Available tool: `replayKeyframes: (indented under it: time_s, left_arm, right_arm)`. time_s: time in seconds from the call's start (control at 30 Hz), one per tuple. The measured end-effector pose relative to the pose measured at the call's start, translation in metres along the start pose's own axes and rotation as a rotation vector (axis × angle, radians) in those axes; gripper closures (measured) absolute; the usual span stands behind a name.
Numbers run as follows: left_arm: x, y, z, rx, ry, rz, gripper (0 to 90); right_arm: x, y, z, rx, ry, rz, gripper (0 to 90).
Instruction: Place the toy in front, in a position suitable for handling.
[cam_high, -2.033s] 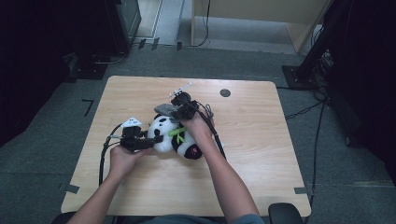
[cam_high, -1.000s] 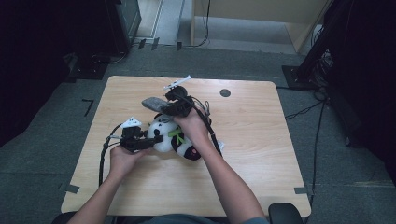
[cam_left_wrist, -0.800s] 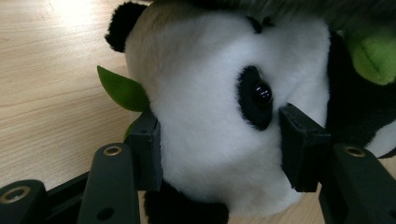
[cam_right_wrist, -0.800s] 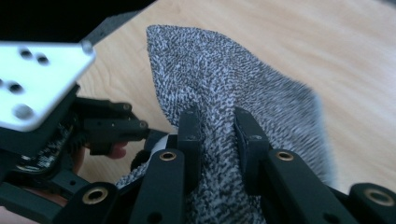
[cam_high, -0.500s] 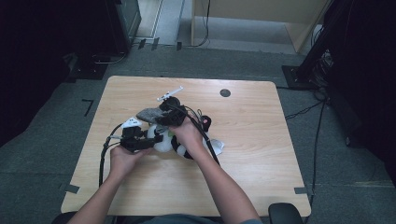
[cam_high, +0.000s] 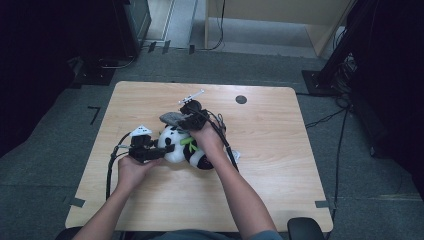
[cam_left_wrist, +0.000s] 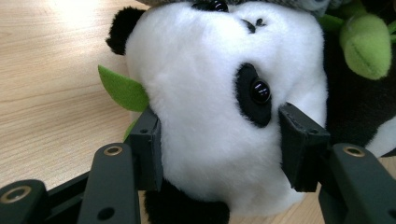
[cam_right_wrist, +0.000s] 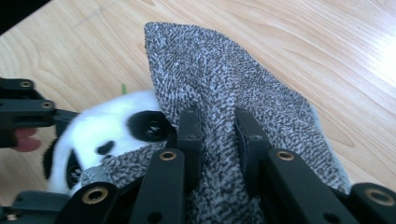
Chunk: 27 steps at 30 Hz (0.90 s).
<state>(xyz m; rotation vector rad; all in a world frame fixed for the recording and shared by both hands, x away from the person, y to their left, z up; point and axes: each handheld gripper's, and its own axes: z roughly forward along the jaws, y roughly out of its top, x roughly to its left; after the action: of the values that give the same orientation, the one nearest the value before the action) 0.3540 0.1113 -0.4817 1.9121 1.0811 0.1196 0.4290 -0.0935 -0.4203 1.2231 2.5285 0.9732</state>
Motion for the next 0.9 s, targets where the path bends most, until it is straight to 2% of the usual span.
replayKeyframes:
  time_s: [0.13, 0.27, 0.37, 0.47, 0.57, 0.73, 0.83, 0.9]
  left_arm:
    - [0.0, 0.0, 0.0, -0.004, 0.001, 0.005, 42.5]
    - [-0.001, 0.0, -0.001, -0.001, -0.001, 0.005, 42.6]
    - [-0.003, 0.0, -0.001, -0.002, 0.0, 0.016, 42.6]
    - [-0.003, 0.0, -0.002, -0.004, 0.002, 0.025, 42.6]
    - [-0.003, 0.0, -0.002, -0.004, 0.002, 0.028, 42.6]
    - [-0.002, -0.001, -0.002, -0.006, 0.0, 0.024, 42.5]
    - [-0.002, -0.001, -0.002, -0.007, 0.002, 0.025, 42.5]
    - [-0.002, -0.001, -0.002, -0.008, 0.003, 0.027, 42.4]
  right_arm:
    - [-0.008, 0.002, 0.002, 0.038, -0.035, 0.024, 76.6]
    - [-0.016, 0.003, 0.004, 0.072, -0.06, 0.02, 76.5]
    - [-0.026, 0.002, 0.004, 0.107, -0.076, 0.048, 76.4]
    - [-0.033, 0.002, 0.0, 0.128, -0.085, 0.078, 76.1]
    - [-0.039, 0.003, -0.005, 0.133, -0.103, 0.084, 76.6]
    - [-0.048, 0.004, -0.018, 0.109, -0.13, 0.108, 77.1]
    - [-0.053, 0.005, -0.031, 0.052, -0.12, 0.128, 77.1]
    - [-0.052, 0.007, -0.042, -0.006, -0.11, 0.126, 77.1]
